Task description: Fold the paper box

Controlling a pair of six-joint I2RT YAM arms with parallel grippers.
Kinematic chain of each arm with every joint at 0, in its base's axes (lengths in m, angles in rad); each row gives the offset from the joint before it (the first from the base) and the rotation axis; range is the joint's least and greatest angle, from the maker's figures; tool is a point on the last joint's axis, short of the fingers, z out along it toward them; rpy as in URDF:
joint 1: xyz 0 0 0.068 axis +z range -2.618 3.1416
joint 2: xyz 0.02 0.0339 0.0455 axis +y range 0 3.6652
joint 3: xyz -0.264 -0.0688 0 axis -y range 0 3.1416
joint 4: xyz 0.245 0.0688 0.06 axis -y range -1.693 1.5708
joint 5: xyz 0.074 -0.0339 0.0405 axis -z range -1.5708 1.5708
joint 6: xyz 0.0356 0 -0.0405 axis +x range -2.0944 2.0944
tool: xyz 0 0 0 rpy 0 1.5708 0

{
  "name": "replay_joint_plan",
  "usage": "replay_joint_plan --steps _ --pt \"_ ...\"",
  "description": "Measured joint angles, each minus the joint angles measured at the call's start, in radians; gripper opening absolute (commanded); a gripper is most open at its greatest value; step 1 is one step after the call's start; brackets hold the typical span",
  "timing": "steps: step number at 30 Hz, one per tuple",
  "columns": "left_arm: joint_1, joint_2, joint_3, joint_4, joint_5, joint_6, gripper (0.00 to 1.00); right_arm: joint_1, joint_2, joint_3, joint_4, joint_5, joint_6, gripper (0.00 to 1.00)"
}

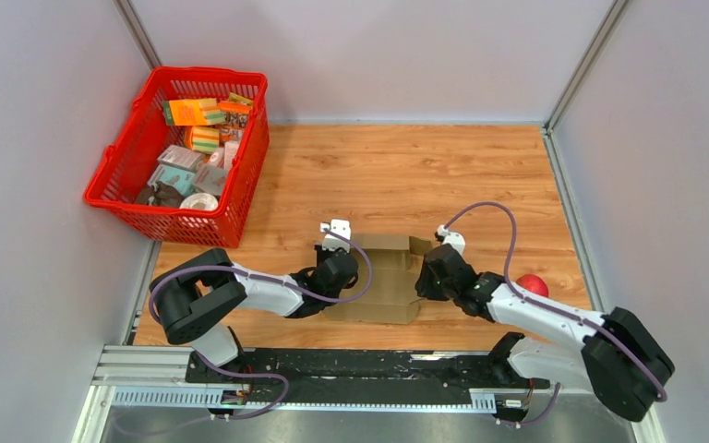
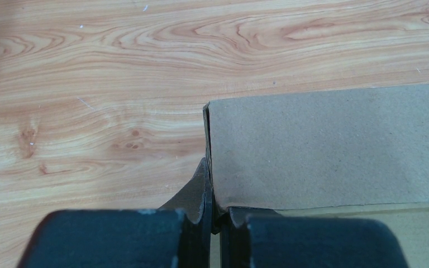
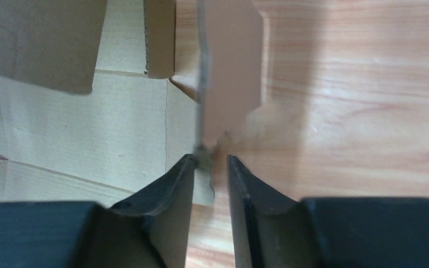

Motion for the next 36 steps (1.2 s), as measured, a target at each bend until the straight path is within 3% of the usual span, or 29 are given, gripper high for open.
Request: replay_joint_plan --steps 5,13,22,31,36 --pt "0.0 -0.001 0.0 0.0 0.0 0.0 0.0 -0.003 -0.141 0.006 -0.138 0.02 0.013 0.49" --pt "0.0 -0.005 -0.011 0.008 -0.003 0.0 0.0 -0.042 -0.174 0.037 -0.225 0.063 -0.008 0.49" --pt "0.0 -0.005 -0.011 0.008 -0.003 0.0 0.0 -0.047 -0.002 0.093 -0.129 0.104 -0.132 0.32" --pt "0.0 -0.013 -0.021 0.022 0.013 0.008 0.0 -0.047 0.071 0.111 -0.048 0.127 -0.212 0.0" --pt "0.0 -0.016 -0.025 0.027 0.011 0.009 0.0 -0.047 0.068 0.119 -0.059 0.131 -0.223 0.0"
